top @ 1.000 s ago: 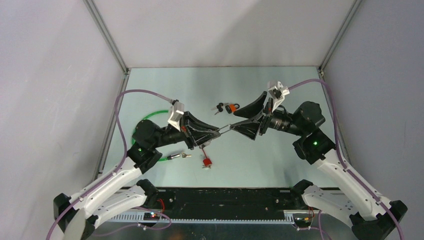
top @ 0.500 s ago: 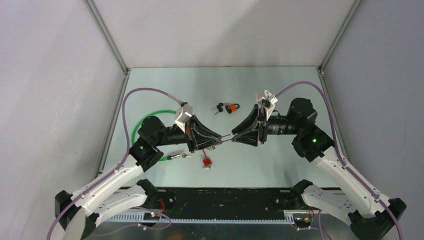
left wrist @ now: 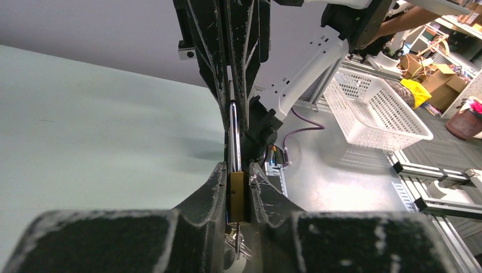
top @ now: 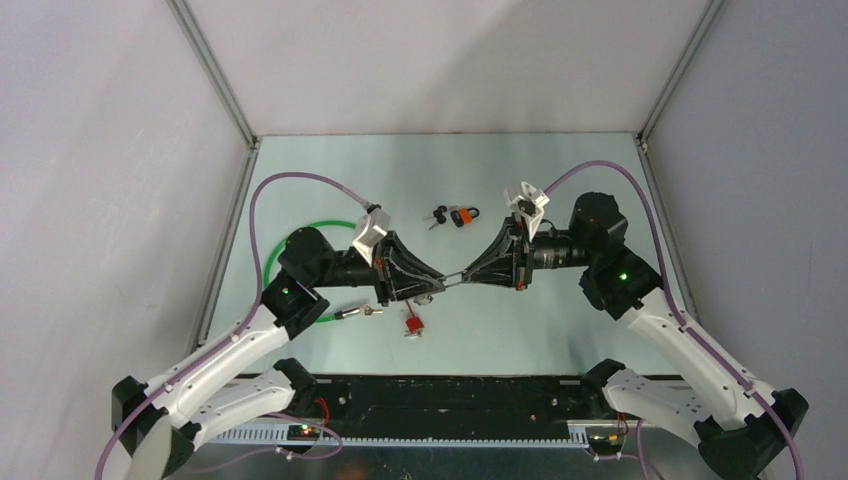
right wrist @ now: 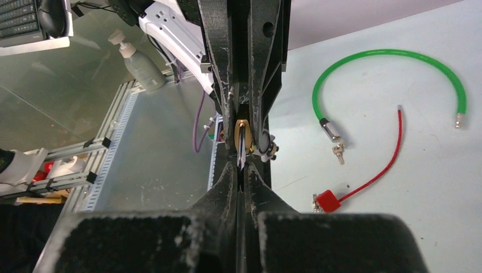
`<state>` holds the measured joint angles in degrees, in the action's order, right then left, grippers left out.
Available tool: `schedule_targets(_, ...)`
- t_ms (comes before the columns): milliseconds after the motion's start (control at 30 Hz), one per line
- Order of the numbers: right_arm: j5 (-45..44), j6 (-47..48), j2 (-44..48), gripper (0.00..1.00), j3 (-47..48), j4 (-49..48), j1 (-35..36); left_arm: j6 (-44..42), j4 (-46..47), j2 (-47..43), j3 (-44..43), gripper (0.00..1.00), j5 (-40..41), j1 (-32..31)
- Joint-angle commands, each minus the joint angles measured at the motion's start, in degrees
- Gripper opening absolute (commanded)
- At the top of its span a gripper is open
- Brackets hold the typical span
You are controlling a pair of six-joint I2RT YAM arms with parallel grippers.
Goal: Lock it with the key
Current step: Lock the lock.
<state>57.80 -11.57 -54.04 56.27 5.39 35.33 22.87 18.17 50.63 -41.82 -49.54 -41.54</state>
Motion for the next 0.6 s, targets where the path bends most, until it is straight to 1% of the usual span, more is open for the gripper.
schedule_targets(0, -2.07, -1.80, -1.31, 0.00, 2.31, -3.22, 2.77, -2.46, 1.63, -0.01, -3.51, 0.00, -2.05, -0.27)
schedule_targets(200, -5.41, -2.85, -2.65, 0.00, 1.41, -4.28, 6.15, -2.79, 1.62, 0.16, -4.08, 0.00, -1.14, -0.46)
schedule_targets(433, -5.98, -3.38, -4.37, 0.00, 0.21, -4.72, 8.85, -3.31, 1.64, -0.58, -4.21, 0.00, 5.38, -0.49)
schedule_targets(567, -6.40, -2.44, -5.10, 0.00, 0.02, -3.12, 9.76, -3.58, 1.69, -1.60, -4.18, 0.00, 8.49, -0.43)
